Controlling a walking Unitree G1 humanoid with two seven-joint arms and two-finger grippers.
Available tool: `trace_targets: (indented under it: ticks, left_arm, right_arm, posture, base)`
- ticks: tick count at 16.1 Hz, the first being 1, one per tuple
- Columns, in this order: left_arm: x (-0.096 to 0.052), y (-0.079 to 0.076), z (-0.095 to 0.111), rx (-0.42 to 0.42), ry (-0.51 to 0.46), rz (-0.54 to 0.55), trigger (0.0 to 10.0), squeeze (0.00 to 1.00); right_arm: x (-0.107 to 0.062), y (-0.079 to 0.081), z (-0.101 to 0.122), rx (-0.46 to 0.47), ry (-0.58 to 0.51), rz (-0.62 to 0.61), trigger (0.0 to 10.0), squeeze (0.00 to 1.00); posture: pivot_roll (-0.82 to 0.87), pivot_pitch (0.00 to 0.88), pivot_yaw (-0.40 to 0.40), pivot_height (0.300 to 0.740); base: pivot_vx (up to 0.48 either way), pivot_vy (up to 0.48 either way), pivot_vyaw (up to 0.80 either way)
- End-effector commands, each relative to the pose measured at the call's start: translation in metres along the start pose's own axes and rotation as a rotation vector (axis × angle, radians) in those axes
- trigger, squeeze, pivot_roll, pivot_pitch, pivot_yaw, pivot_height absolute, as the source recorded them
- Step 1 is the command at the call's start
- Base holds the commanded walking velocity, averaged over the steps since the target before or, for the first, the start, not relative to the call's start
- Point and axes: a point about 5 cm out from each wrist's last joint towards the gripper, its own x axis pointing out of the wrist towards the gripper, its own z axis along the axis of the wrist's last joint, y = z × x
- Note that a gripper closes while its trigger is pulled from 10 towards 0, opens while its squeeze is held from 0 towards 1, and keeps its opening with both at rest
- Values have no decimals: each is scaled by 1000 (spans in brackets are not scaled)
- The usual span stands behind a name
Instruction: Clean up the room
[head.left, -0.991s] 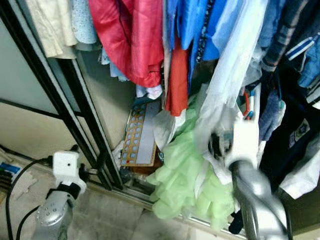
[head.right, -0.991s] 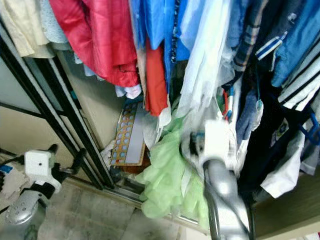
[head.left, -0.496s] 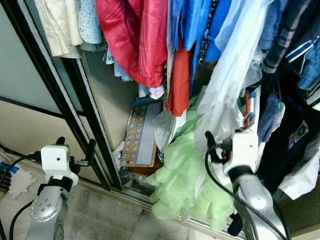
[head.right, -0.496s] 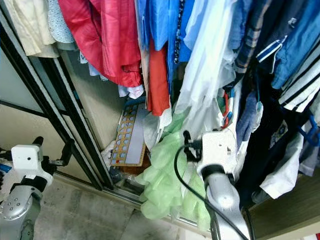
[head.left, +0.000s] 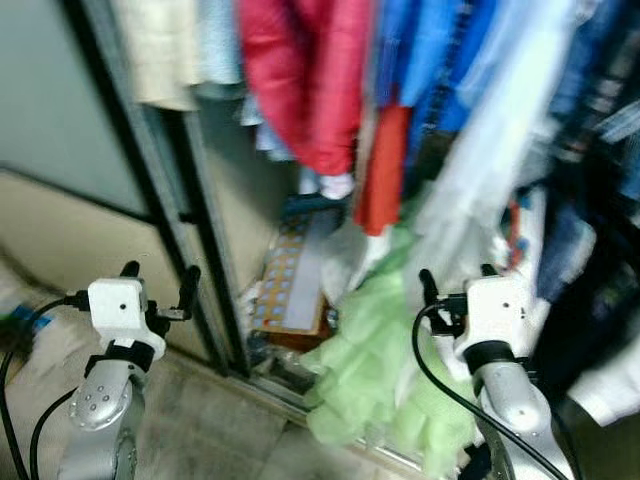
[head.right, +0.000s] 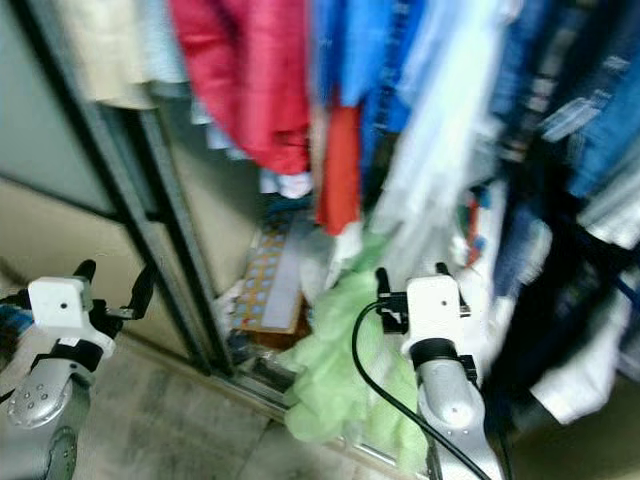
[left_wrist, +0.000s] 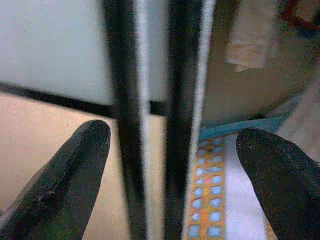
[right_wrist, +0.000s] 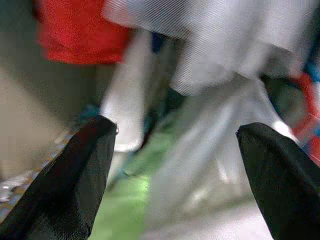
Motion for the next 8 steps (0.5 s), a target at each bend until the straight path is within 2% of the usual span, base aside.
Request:
trace_targets:
  ticks: [1, 4, 8]
  left_arm:
    - [-1, -1, -4, -1, 20, -12, 10000, 0]
    - [-3, -8, -7, -34, 32, -26, 10000, 0]
    - [-6, -14, -12, -16, 53, -43, 10000, 0]
  right_arm:
    - [1, -2, -2, -4, 5, -3, 10000, 0]
    - [5, -2, 1, 7, -4, 0, 10000, 0]
    - [7, -2, -1, 0, 0, -1, 10000, 0]
  posture:
    - [20, 2, 0, 740]
    - [16, 2, -4, 740]
    - [15, 0, -6, 740]
  base:
    - [0, 0, 800]
    - [0, 0, 800]
    - [0, 0, 800]
